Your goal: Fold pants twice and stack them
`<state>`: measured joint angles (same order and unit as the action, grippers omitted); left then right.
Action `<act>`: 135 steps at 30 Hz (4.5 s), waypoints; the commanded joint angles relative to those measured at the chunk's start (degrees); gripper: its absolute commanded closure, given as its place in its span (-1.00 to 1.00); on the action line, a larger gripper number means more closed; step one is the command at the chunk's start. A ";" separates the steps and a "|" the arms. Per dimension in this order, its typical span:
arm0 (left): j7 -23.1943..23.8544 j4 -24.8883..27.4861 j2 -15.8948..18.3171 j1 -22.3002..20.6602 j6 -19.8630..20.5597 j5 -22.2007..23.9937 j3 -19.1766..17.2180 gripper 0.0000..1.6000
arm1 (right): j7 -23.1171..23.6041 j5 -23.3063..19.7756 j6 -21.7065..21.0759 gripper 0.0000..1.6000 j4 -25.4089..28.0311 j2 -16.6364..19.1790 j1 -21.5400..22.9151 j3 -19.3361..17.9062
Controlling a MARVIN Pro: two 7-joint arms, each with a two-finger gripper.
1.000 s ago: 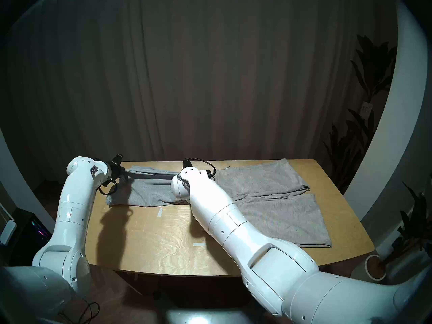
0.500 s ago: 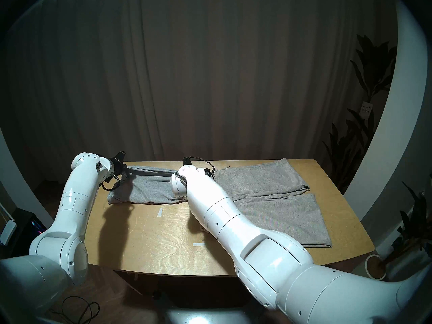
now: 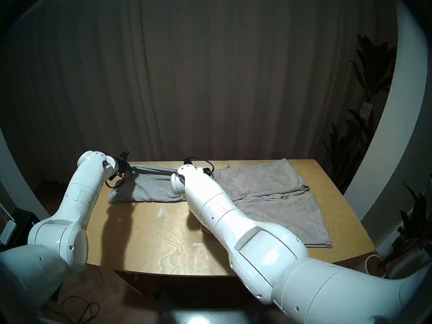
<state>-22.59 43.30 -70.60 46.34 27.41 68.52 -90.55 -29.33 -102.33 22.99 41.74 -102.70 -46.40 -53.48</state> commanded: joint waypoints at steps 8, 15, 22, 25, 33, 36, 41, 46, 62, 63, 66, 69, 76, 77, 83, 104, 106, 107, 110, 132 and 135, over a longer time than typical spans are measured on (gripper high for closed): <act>3.47 -8.30 0.17 -9.03 -3.39 -2.52 2.61 1.00 | 3.64 0.31 0.16 1.00 -5.74 -2.28 4.24 -0.55; 4.86 -12.94 -0.77 -11.41 -4.98 -3.72 4.42 1.00 | 5.11 0.49 0.20 1.00 -9.14 -3.35 5.09 -0.49; 5.46 -15.59 -1.40 -13.01 -5.90 -4.46 5.56 1.00 | 5.84 0.47 0.16 1.00 -11.20 -3.88 5.66 -0.66; 5.73 -16.79 -1.68 -13.68 -6.27 -4.81 6.07 1.00 | 6.16 0.43 0.12 1.00 -12.13 -4.10 6.11 -0.86; 6.36 -19.40 -2.17 -15.36 -7.02 -5.76 7.43 0.98 | 6.82 0.31 -0.04 1.00 -14.33 -4.78 7.54 -1.47; 6.55 -20.13 -2.26 -15.88 -7.19 -6.06 7.79 0.67 | 6.95 0.27 -0.07 1.00 -14.96 -5.11 8.07 -1.69; 6.93 -21.30 -2.38 -16.85 -7.60 -6.58 8.46 0.06 | 7.18 0.22 -0.10 0.10 -15.92 -5.78 9.20 -2.14; 7.31 -22.18 -2.36 -17.57 -8.14 -7.07 8.95 -1.00 | 7.47 0.18 -0.15 -1.00 -16.69 -6.14 9.83 -2.58; 10.23 -24.53 -1.50 -18.87 -10.64 -7.62 9.25 -1.00 | 9.50 0.22 -0.40 -1.00 -18.43 -6.75 11.98 -3.87; 11.07 -24.67 -1.17 -18.76 -10.92 -7.41 9.01 -1.00 | 9.88 0.22 -0.44 -1.00 -18.42 -6.90 12.15 -3.95; 14.24 -24.97 0.04 -18.02 -11.68 -6.27 7.71 -1.00 | 11.40 0.36 -0.82 -1.00 -18.38 -7.34 12.22 -3.95; 17.88 -23.88 1.71 -16.13 -12.29 -4.29 5.48 -1.00 | 13.41 0.59 -1.69 -1.00 -17.35 -7.79 11.63 -3.61; 22.43 -20.60 4.94 -12.34 -11.87 -1.40 2.43 -1.00 | 16.58 1.78 -2.58 -1.00 -14.75 -8.18 10.66 -2.13; 24.78 -20.40 5.37 -11.77 -11.84 -0.86 1.82 -1.00 | 16.94 1.91 -2.66 -1.00 -14.37 -8.10 10.56 -1.93; 28.80 -18.45 7.06 -8.41 -11.78 0.24 0.42 -1.00 | 18.28 2.21 -2.06 -1.00 -12.15 -7.57 9.37 -1.46; 33.77 -18.11 10.10 1.25 -11.25 3.58 -3.70 -1.00 | 19.15 2.97 -1.52 -1.00 -8.48 -7.83 3.87 1.17; 34.25 -17.87 9.88 1.67 -11.11 3.86 -3.89 -1.00 | 19.27 3.06 -1.45 -1.00 -8.18 -7.79 3.68 1.34; 34.50 -17.74 9.72 1.91 -11.02 3.96 -3.92 -1.00 | 19.30 3.10 -1.41 -1.00 -8.04 -7.75 3.56 1.41; 35.30 -17.36 9.39 2.73 -10.82 4.39 -4.18 -1.00 | 19.42 3.27 -1.28 -1.00 -7.70 -7.55 3.09 1.70; 42.38 -13.00 9.50 7.79 -6.64 7.35 -5.77 -1.00 | 20.13 4.27 -0.36 -1.00 -6.16 -5.79 1.46 3.00; 43.26 -12.59 9.65 8.73 -6.09 7.70 -6.01 -1.00 | 20.34 4.84 -0.19 -1.00 -6.00 -5.12 1.73 3.46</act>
<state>17.64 28.23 -61.46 54.23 20.51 75.53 -96.07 -10.04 -98.31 22.51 33.87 -108.70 -45.50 -50.36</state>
